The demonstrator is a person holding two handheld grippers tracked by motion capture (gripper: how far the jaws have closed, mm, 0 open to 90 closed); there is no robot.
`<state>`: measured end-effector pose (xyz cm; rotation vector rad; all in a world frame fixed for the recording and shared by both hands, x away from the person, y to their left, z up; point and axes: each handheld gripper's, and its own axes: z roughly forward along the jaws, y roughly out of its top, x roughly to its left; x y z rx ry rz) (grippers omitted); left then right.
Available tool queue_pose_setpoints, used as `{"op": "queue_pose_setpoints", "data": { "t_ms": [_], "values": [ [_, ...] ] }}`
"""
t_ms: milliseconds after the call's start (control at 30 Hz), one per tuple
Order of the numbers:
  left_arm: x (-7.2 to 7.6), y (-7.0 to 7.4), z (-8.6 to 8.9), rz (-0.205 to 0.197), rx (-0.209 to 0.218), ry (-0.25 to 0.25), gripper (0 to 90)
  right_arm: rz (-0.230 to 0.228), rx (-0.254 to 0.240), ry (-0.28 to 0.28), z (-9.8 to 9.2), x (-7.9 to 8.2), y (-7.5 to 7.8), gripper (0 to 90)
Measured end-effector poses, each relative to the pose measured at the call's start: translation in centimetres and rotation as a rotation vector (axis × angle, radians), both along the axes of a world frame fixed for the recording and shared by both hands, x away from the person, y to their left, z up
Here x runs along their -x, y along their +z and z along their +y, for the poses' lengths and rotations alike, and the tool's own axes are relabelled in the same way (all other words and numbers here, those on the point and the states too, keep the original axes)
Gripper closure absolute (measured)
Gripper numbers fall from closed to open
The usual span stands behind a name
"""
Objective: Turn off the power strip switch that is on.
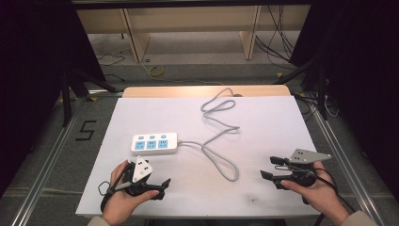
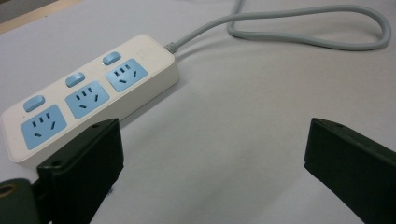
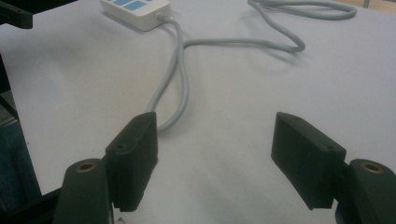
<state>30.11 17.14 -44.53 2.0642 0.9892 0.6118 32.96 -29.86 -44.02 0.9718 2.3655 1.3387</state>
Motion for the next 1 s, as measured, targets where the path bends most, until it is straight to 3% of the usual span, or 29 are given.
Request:
{"op": "queue_pose_setpoints", "data": {
  "t_ms": [133,233,300,367,400,433,467,500,567,733,1000],
  "values": [
    [0.1,0.1,0.1,-0.011,-0.007,0.012,7.1,-0.004,0.0,-0.002,0.0,0.0,0.1,32.1],
    [0.3,0.2,0.3,-0.017,0.002,0.029,16.1,-0.004,0.004,-0.003,0.1,0.1,0.1,32.2],
    [0.4,0.5,0.5,-0.01,0.002,0.048,41.2,-0.005,0.005,-0.006,0.2,0.1,0.1,32.2],
    [0.4,0.8,0.7,-0.025,0.004,0.075,54.1,-0.002,0.002,-0.007,0.2,0.1,0.1,32.3],
    [0.3,1.0,0.8,-0.024,0.0,0.081,54.1,-0.002,0.002,-0.007,0.2,0.1,0.1,32.3],
    [0.3,1.1,0.8,-0.033,-0.001,0.096,67.6,-0.003,0.004,-0.005,0.1,0.1,0.1,32.3],
    [0.2,1.2,0.9,-0.038,0.0,0.111,74.5,-0.002,0.004,-0.006,0.1,0.1,0.1,32.4],
    [0.1,1.3,0.9,-0.042,0.002,0.122,74.5,-0.002,0.004,-0.006,0.1,0.1,0.1,32.4],
    [-0.3,1.6,0.9,-0.051,-0.007,0.136,89.6,-0.001,0.006,-0.006,0.1,0.0,0.0,32.4],
    [-1.1,1.8,0.4,-0.01,-0.014,0.152,89.8,-0.002,0.007,-0.009,0.1,0.0,0.0,32.5],
    [-2.4,2.1,0.5,-0.006,0.011,0.186,89.8,0.0,0.009,-0.005,0.3,0.0,0.0,32.5]
  ]
}}
